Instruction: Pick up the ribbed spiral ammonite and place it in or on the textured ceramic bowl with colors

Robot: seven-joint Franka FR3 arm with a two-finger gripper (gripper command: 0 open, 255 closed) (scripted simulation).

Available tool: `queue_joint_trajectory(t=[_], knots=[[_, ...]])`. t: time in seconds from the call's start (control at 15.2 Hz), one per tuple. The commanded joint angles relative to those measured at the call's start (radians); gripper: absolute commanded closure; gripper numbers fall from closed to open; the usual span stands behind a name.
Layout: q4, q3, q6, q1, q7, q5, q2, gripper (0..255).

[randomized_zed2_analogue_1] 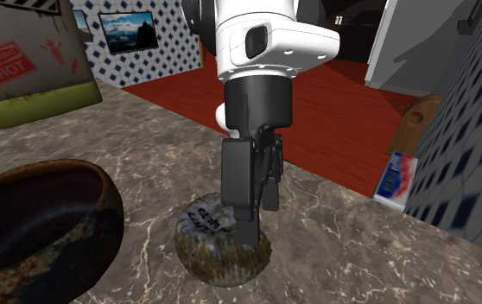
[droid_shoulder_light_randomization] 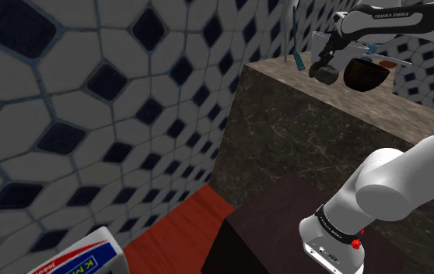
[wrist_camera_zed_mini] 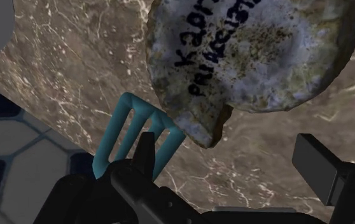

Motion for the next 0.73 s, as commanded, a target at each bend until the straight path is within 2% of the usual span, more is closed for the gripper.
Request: queue_joint_trajectory(t=[0.0, 0.07, 0.13, 0.66], knots=[[0.000, 0.000, 0.000, 0.000, 0.000, 0.000, 0.000, 0], [0.000, 0.000, 0.000, 0.000, 0.000, 0.000, 0.000, 0], [0.000, 0.000, 0.000, 0.000, 0.000, 0.000, 0.000, 255], [0.014, -0.008, -0.002, 0.006, -0.007, 0.010, 0.012, 255]])
